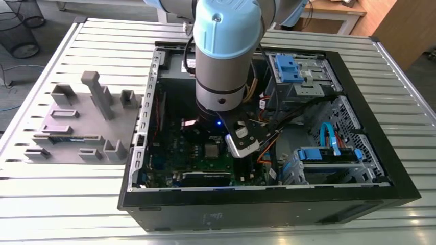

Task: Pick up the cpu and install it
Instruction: 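Place the cpu into insertion slot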

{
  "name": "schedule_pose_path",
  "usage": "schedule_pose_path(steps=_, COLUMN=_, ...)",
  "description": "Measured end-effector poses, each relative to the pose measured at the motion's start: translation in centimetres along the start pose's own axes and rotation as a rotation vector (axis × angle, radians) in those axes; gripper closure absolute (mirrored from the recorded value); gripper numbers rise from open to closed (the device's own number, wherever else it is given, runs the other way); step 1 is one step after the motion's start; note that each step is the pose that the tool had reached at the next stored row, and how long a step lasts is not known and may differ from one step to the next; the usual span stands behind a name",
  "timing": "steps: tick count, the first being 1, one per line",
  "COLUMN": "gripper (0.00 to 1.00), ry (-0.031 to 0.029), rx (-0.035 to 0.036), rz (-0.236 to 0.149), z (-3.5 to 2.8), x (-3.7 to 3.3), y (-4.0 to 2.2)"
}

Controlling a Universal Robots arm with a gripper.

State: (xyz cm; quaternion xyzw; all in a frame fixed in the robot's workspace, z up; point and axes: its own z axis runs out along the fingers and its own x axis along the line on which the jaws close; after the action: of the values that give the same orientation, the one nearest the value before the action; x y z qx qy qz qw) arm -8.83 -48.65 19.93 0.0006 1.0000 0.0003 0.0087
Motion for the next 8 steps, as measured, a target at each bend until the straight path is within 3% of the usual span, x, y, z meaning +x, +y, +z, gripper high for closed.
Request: schedule_pose_path(steps=8, gripper=0.48, ry=0.0001, rx=0.0003, rz=0.0, z=0.01, x=0.0, y=0.0)
